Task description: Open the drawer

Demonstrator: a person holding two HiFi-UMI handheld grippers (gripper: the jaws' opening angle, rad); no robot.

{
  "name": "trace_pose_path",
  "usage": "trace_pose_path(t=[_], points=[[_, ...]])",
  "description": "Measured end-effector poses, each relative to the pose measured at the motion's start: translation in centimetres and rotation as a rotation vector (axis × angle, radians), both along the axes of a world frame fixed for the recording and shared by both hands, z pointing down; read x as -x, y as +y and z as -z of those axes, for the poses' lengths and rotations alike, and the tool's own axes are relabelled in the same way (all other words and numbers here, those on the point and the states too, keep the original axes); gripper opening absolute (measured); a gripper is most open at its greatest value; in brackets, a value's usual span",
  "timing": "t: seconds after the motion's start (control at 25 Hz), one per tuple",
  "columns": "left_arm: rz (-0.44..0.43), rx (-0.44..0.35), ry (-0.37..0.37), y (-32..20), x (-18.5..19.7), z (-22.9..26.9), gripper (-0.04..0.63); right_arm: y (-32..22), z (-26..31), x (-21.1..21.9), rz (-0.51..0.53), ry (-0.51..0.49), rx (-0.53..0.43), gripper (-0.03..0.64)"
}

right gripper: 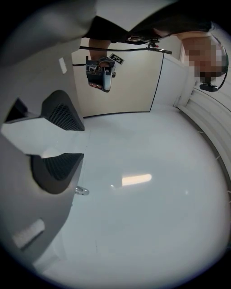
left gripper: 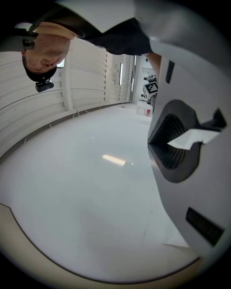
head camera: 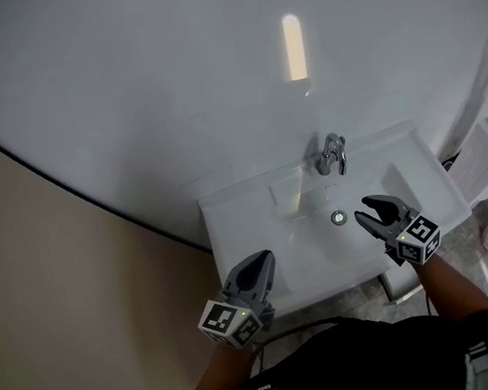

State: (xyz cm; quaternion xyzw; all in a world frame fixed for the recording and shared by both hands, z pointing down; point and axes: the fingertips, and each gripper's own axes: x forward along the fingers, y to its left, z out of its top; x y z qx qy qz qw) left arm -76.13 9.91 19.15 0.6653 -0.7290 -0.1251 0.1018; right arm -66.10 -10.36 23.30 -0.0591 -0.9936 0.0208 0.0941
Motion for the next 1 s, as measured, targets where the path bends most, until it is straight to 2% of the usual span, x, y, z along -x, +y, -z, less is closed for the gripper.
trace_pose_path(t=[0.16,0.4,0.64,0.8,1.0], points=[[0.005,0.005,-0.024,-0.2,1.0,1.9,0.000,-0.6,1.8,0.3,0.004,-0.008,0.033,0.150],[0.047,-0.003,-0.056,-1.2,2.0,3.5,0.000,-2.8,2.9,0.1,0.021,0.005,0.003,0.150],[0.123,-0.005,-0.105,-4.1,1.1,4.8,0.000,-7.0,3.7,-0.4,0.108,-0.004,-0.004,0.150],[0.210,-0.036,-0.092,-5.6,0.2,5.5,0.000,-9.5,2.9,-0.7,0.172,0.015,0.015,0.150],[0.295,-0.066,-0.069,-6.4,0.5,5.7,0.000,-12.3,2.6,0.2,0.186,0.026,0.040,0.088]])
